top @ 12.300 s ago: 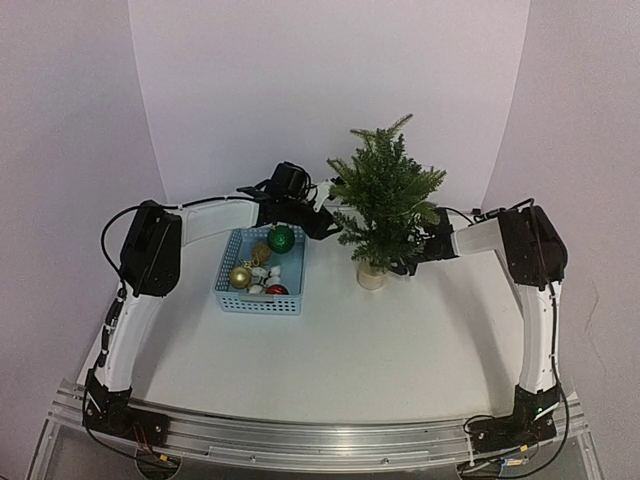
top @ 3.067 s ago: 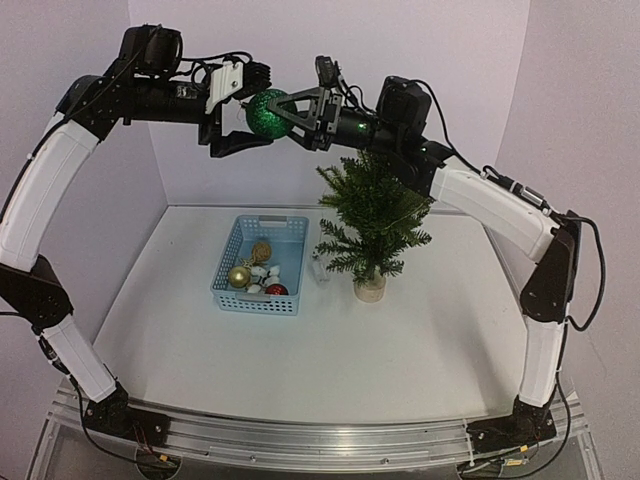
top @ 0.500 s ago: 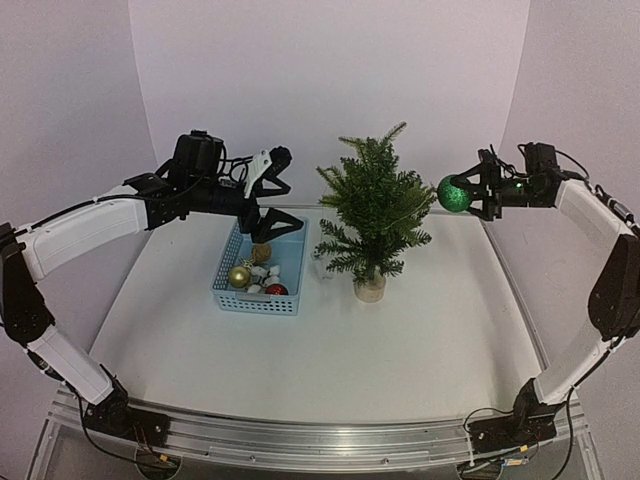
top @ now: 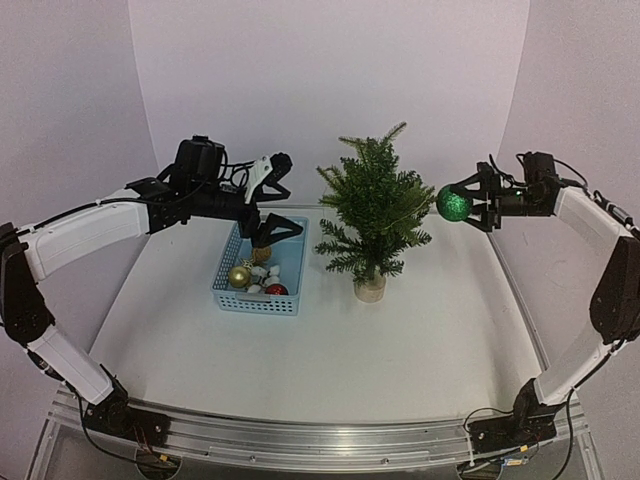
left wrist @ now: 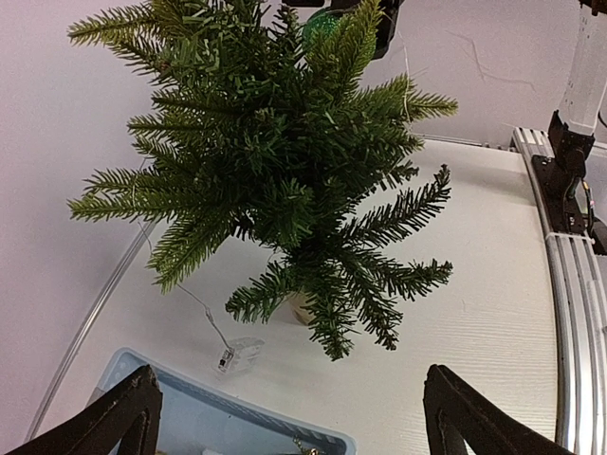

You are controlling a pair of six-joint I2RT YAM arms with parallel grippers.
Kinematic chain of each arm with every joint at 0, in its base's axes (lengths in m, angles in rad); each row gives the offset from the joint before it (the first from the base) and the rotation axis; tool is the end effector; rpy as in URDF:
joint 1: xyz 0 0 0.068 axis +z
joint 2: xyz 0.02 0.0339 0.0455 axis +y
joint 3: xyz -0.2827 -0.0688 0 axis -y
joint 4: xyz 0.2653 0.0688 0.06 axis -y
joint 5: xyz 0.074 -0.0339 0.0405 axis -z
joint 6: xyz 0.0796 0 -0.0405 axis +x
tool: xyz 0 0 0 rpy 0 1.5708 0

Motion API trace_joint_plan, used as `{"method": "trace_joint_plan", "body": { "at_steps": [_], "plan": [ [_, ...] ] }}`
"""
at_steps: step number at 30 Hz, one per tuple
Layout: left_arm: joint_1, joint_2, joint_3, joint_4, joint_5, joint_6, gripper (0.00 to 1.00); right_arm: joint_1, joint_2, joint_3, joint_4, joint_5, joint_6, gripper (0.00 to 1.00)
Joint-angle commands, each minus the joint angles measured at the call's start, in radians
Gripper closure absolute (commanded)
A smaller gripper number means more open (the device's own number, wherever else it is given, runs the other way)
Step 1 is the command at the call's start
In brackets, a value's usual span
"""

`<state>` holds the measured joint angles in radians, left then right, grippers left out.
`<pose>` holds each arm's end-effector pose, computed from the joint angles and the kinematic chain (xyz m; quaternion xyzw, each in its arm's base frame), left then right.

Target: Decorate the small christmas tree

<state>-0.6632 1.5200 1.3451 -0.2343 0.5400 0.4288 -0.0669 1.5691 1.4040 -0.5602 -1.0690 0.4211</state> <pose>0.2962 -0.2833 0.3521 0.5435 0.6126 -0.2833 0.4991 0.3789 0.0446 0.3373 -0.0132 0.8120 0.5195 0.2657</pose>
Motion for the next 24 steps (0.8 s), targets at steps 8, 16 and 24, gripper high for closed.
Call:
{"method": "trace_joint_plan", "body": {
  "at_steps": [8, 16, 24],
  "plan": [
    [-0.004, -0.028, -0.02, 0.041, 0.002, 0.03, 0.05, 0.003, -0.081, 0.024, 0.024, -0.048, 0.031, 0.69],
    [-0.004, -0.026, -0.026, 0.043, 0.004, 0.04, 0.05, 0.003, -0.06, 0.009, 0.025, -0.027, 0.044, 0.71],
    [-0.004, -0.031, -0.034, 0.041, -0.004, 0.042, 0.05, 0.006, -0.03, -0.037, 0.026, -0.025, 0.052, 0.72]
  ]
}}
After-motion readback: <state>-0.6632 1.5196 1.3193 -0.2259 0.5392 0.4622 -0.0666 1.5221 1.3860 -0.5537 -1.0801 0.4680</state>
